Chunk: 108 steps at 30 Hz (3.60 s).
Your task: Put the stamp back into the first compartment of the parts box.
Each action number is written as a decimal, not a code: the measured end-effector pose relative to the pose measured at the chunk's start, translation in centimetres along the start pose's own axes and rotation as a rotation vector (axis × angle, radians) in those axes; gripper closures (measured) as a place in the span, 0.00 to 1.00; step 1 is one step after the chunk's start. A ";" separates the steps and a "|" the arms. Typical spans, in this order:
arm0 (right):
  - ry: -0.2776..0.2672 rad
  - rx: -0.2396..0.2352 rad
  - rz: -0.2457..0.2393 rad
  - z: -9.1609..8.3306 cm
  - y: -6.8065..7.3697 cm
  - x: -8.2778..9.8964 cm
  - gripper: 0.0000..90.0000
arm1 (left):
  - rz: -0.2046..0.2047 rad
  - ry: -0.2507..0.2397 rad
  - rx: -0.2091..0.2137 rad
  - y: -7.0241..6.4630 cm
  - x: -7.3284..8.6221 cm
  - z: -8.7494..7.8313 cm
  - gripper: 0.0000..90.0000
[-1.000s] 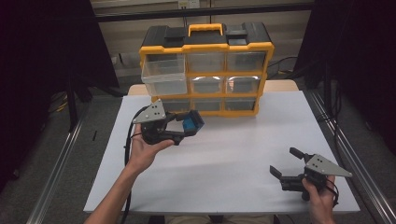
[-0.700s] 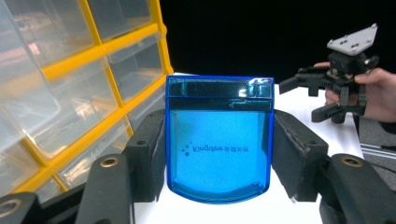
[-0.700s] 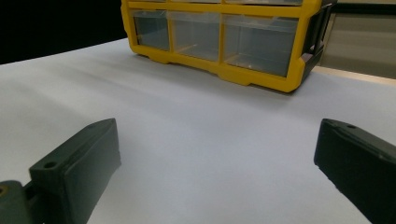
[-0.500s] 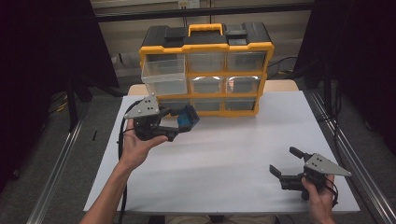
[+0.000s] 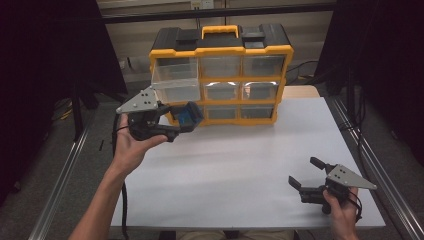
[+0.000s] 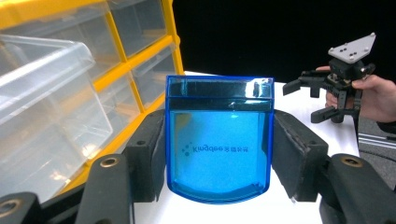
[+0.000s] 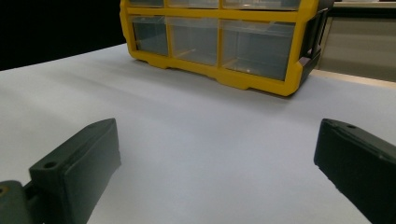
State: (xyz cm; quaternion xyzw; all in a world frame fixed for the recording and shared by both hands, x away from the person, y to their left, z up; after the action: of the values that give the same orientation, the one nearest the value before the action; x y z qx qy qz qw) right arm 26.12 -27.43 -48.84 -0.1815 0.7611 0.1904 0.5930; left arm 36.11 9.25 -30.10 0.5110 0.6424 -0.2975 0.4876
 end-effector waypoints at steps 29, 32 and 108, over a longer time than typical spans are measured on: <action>-0.002 0.004 0.004 0.0 0.0 0.0 0.00 | -0.007 0.037 -0.115 4.9 -3.9 -3.1 0.46; -0.002 0.002 0.003 0.0 0.0 0.0 0.00 | -0.008 0.054 -0.127 5.5 -4.2 -3.2 0.46; 0.004 -0.009 0.007 -0.1 0.0 0.1 0.00 | -0.109 0.406 -0.162 13.7 -4.6 1.2 0.44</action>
State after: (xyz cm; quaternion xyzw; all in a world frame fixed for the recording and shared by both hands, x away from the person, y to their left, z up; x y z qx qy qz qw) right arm 25.98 -27.50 -48.93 -0.1821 0.7620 0.1954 0.5900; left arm 49.52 10.61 -24.64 0.4843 0.7757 -0.1619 0.3710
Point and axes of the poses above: each handheld gripper's, and its own axes: z roughly forward along the jaws, x roughly out of its underside, y roughly to its left, the point moved 7 cm from there along z, roughly forward along the jaws, and after that the axes turned 2 degrees about z, right-handed, at the moved point
